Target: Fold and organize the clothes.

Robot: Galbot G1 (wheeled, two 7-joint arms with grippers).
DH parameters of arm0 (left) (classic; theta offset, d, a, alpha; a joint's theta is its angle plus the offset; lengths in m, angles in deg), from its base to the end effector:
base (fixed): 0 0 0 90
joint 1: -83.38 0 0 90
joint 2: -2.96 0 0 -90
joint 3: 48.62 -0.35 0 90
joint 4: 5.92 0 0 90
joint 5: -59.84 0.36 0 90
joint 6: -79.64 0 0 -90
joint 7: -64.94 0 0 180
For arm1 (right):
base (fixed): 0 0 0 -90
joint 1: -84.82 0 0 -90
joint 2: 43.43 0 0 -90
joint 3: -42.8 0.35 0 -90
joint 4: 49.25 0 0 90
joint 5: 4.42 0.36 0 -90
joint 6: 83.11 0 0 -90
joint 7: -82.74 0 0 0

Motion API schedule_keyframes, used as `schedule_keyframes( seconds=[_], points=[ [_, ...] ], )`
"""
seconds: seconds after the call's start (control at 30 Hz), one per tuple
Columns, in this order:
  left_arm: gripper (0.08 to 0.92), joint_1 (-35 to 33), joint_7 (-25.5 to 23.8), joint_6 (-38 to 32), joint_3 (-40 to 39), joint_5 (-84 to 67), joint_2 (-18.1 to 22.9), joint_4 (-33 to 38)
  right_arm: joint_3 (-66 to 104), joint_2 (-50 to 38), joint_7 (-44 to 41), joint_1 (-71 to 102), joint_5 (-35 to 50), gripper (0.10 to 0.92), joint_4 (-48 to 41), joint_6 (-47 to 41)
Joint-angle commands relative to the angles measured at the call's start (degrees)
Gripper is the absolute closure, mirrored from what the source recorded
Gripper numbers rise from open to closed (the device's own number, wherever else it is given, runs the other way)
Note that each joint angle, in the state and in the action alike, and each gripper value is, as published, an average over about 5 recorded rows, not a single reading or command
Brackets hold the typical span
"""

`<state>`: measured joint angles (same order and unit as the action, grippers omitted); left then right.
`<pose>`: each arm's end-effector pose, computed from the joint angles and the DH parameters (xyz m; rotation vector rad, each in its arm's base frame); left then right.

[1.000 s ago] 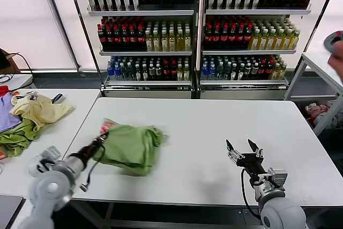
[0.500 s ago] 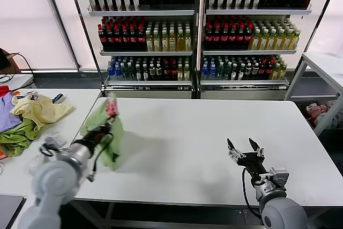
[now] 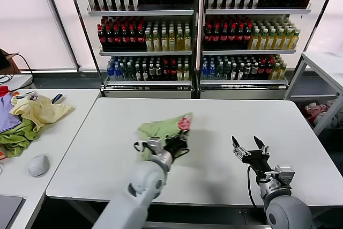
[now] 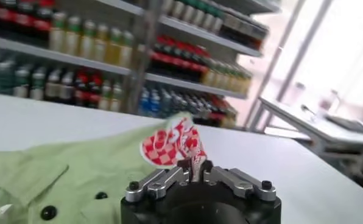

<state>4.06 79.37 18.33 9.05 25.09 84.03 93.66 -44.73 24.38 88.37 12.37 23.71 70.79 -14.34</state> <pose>0.3533 -0.1425 -0.2550 -0.6554 -2.6687 0.2900 0.2510 -0.0766 -0.2389 0.1304 -2.9512 -0.1098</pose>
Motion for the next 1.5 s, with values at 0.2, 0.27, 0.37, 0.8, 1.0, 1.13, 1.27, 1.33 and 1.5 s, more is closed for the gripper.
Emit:
schedule_keyframes(
  seconds=[0.2,0.27,0.37,0.8,1.0,1.13,1.27,1.33,1.5],
  points=[
    [0.577,1.3,-1.5,-10.7,-12.1,12.7,5.8,-2.7,-2.0,0.1,0.6,-3.3,0.5,0.203,-1.7,-0.4],
    [0.517,-0.3,-1.1,-11.9,-11.2,12.2,4.8,-0.2,-3.4,0.5,1.2,-4.6,0.5,0.203,-2.7,-0.4],
    [0.430,-3.4,-0.6,-13.7,-7.4,13.2,2.2,3.8,-6.8,1.7,3.1,-7.3,-0.1,0.203,-6.2,-0.5],
    [0.178,-20.3,3.2,-19.2,13.7,19.0,-10.6,14.1,-19.1,10.0,10.4,-18.6,-8.2,0.203,-24.1,-2.9],
    [0.177,-25.4,3.5,-19.7,15.7,20.0,-9.7,17.2,-20.1,10.6,10.3,-19.1,-7.6,0.203,-25.8,-4.8],
    [0.177,-28.3,3.4,-20.0,15.7,20.6,-8.5,18.2,-20.1,10.4,9.9,-18.7,-7.0,0.232,-25.9,-5.9],
    [0.177,-30.1,3.4,-20.3,15.6,20.9,-8.1,18.9,-19.7,9.5,8.7,-18.1,-6.8,0.335,-25.2,-5.8],
    [0.177,-30.7,3.4,-20.4,15.3,21.1,-8.0,19.2,-19.2,8.9,7.9,-18.2,-7.0,0.395,-25.0,-5.6],
    [0.177,-31.4,3.4,-20.3,14.9,21.5,-7.7,19.6,-17.1,5.5,5.5,-19.7,-8.7,0.525,-25.2,-5.4]
  ],
)
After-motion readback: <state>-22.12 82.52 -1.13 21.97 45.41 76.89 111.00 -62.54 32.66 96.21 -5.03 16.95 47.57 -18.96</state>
